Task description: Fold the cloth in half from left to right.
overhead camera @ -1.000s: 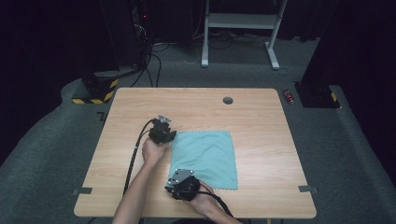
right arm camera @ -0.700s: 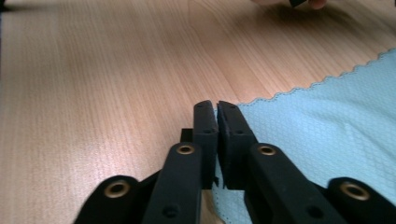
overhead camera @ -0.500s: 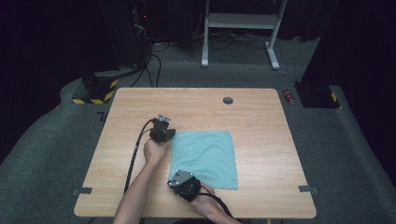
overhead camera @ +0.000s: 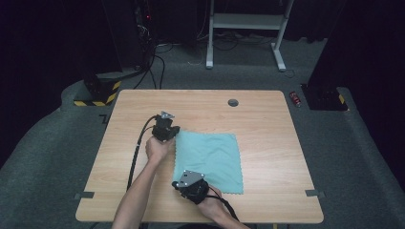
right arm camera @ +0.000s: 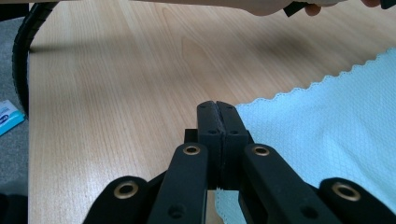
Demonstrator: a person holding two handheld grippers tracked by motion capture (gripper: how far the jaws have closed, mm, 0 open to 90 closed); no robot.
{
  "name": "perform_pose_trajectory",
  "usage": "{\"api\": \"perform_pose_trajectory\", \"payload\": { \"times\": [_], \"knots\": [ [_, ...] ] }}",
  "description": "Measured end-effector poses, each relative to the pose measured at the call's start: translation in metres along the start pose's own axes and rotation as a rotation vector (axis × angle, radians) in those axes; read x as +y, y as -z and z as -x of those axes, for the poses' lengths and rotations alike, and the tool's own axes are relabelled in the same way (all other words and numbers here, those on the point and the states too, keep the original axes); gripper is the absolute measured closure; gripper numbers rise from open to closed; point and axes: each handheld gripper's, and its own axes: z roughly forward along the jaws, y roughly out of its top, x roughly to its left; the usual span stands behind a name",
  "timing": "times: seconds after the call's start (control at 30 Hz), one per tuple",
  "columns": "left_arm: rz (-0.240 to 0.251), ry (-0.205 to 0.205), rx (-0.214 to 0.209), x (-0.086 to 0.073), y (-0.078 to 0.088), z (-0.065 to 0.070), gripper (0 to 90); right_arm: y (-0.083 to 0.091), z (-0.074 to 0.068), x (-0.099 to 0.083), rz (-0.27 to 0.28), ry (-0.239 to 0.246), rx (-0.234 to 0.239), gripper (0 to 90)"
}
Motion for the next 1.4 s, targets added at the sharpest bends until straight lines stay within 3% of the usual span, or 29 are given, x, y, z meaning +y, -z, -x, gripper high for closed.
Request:
{"api": "perform_pose_trajectory", "payload": {
  "times": [0.23, 0.4, 0.8, 1.17, 1.4],
  "knots": [
    [-0.001, -0.009, 0.003, 0.002, 0.001, -0.001, 89.6, 0.004, 0.002, 0.004, 0.009, -0.006, -0.004, 90.0],
    [0.010, 0.011, -0.009, 0.003, 0.003, -0.004, 89.7, 0.005, 0.003, 0.007, 0.015, -0.008, -0.001, 90.0],
    [0.025, 0.011, 0.003, 0.005, 0.023, -0.020, 89.8, 0.007, 0.001, 0.021, 0.030, -0.006, 0.016, 90.0],
    [0.034, 0.053, 0.018, 0.004, 0.050, -0.042, 89.8, 0.003, -0.003, 0.042, 0.070, -0.017, 0.059, 90.0],
    [0.047, 0.042, 0.022, 0.012, 0.058, -0.039, 89.8, 0.007, -0.002, 0.045, 0.107, -0.032, 0.069, 90.0]
  ]
}}
